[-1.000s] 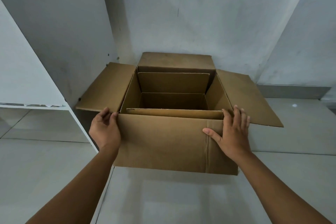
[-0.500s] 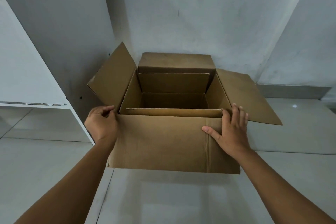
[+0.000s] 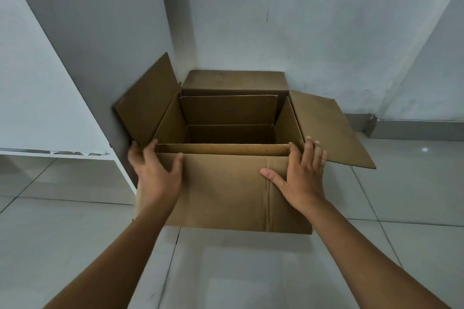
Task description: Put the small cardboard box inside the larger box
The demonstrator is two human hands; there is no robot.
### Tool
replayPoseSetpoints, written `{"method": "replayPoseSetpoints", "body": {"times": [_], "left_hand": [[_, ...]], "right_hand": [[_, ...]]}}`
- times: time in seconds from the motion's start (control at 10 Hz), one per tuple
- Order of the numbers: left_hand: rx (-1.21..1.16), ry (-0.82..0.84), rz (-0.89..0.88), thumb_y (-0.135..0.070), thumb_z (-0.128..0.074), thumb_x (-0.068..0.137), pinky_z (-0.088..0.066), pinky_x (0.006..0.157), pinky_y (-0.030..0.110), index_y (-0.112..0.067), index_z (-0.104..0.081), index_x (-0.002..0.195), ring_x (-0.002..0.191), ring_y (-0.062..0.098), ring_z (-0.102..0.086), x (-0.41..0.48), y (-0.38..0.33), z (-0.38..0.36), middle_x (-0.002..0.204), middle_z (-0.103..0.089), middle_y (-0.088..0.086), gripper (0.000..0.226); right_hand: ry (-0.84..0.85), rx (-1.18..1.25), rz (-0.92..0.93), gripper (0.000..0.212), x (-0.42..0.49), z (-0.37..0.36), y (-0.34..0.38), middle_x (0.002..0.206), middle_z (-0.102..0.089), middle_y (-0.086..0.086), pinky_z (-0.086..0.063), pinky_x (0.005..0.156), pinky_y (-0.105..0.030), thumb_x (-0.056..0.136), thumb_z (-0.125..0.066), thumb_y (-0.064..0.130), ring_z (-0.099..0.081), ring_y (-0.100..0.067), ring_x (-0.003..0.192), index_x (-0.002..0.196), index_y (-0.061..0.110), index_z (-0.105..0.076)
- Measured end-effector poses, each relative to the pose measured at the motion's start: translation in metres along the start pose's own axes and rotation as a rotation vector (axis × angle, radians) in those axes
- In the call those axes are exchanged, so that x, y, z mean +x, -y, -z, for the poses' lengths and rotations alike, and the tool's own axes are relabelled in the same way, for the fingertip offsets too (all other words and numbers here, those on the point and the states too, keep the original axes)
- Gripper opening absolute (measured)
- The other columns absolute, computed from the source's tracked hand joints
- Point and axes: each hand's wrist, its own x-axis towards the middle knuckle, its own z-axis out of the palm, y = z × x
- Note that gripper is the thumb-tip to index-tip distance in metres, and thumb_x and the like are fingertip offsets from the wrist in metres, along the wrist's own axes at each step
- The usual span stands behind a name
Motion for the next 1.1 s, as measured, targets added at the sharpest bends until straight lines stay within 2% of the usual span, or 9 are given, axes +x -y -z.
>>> {"method": "replayPoseSetpoints", "body": {"times": [0.1, 0.2, 0.3, 0.5, 0.7, 0.8, 1.0, 1.1], "left_hand": [[0.227, 0.185, -0.119, -0.047, -0.049, 0.09, -0.019, 0.118, 0.049, -0.021, -0.027, 0.146, 0.148, 0.026, -0.009, -0.002, 0.004, -0.012, 0.161, -0.006, 0.004, 0.065], [0.284, 0.255, -0.205, -0.046, -0.035, 0.094, 0.003, 0.122, 0.044, -0.017, -0.018, 0.149, 0.149, 0.022, 0.009, 0.005, 0.013, -0.022, 0.162, -0.002, 0.007, 0.064], [0.278, 0.259, -0.22, -0.045, -0.031, 0.095, 0.008, 0.12, 0.042, -0.015, -0.014, 0.15, 0.149, 0.022, 0.013, 0.011, 0.022, -0.031, 0.162, 0.001, 0.009, 0.064], [0.313, 0.268, -0.226, -0.045, -0.03, 0.096, 0.01, 0.118, 0.042, -0.013, -0.011, 0.149, 0.148, 0.024, 0.014, 0.014, 0.023, -0.035, 0.161, 0.003, 0.012, 0.065], [0.39, 0.331, -0.227, -0.044, -0.028, 0.096, 0.009, 0.119, 0.043, -0.012, -0.009, 0.15, 0.148, 0.026, 0.013, 0.011, 0.017, -0.026, 0.161, 0.003, 0.013, 0.065], [0.451, 0.4, -0.203, -0.045, -0.025, 0.097, 0.008, 0.119, 0.045, -0.013, -0.007, 0.15, 0.148, 0.027, 0.014, 0.011, 0.01, -0.017, 0.161, 0.005, 0.013, 0.065], [0.498, 0.543, -0.214, -0.047, -0.024, 0.097, 0.004, 0.119, 0.049, -0.015, -0.006, 0.151, 0.148, 0.028, 0.015, 0.005, -0.011, -0.005, 0.161, 0.008, 0.013, 0.065], [0.462, 0.529, -0.287, -0.045, -0.025, 0.097, 0.002, 0.119, 0.049, -0.016, -0.009, 0.15, 0.148, 0.026, 0.011, 0.002, -0.026, 0.003, 0.162, 0.002, 0.011, 0.063]], "right_hand": [[-0.033, -0.035, -0.006, 0.105, 0.002, -0.008, 0.009, 0.152, -0.019, -0.025, 0.004, 0.111, -0.05, 0.065, -0.019, 0.085, -0.01, -0.043, 0.142, 0.137, 0.01, -0.033], [-0.034, -0.057, -0.012, 0.108, 0.006, -0.01, 0.01, 0.15, -0.023, -0.027, 0.0, 0.112, -0.053, 0.064, -0.011, 0.087, -0.014, -0.045, 0.141, 0.137, 0.01, -0.035], [-0.039, -0.057, -0.022, 0.111, 0.01, -0.011, 0.011, 0.148, -0.027, -0.028, -0.006, 0.113, -0.057, 0.063, -0.006, 0.087, -0.018, -0.046, 0.139, 0.135, 0.009, -0.038], [-0.035, -0.067, -0.02, 0.112, 0.01, -0.011, 0.012, 0.147, -0.03, -0.028, -0.006, 0.112, -0.057, 0.062, -0.005, 0.088, -0.02, -0.047, 0.138, 0.133, 0.009, -0.041], [0.045, -0.018, -0.016, 0.106, 0.002, 0.002, 0.011, 0.157, -0.005, -0.019, 0.011, 0.113, -0.049, 0.064, -0.022, 0.083, 0.006, -0.039, 0.144, 0.143, 0.014, -0.022], [0.109, 0.001, -0.02, 0.106, -0.001, 0.012, 0.012, 0.158, 0.002, -0.016, 0.012, 0.114, -0.048, 0.064, -0.022, 0.082, 0.012, -0.036, 0.144, 0.146, 0.015, -0.015], [0.236, 0.029, -0.005, 0.091, -0.002, 0.033, 0.016, 0.158, 0.008, -0.015, 0.009, 0.116, -0.047, 0.081, -0.032, 0.071, 0.014, -0.032, 0.144, 0.148, 0.017, -0.004], [0.226, 0.038, 0.015, 0.083, -0.001, 0.05, 0.017, 0.158, 0.009, -0.014, 0.009, 0.116, -0.045, 0.086, -0.031, 0.065, 0.015, -0.03, 0.144, 0.148, 0.018, -0.003]]}}
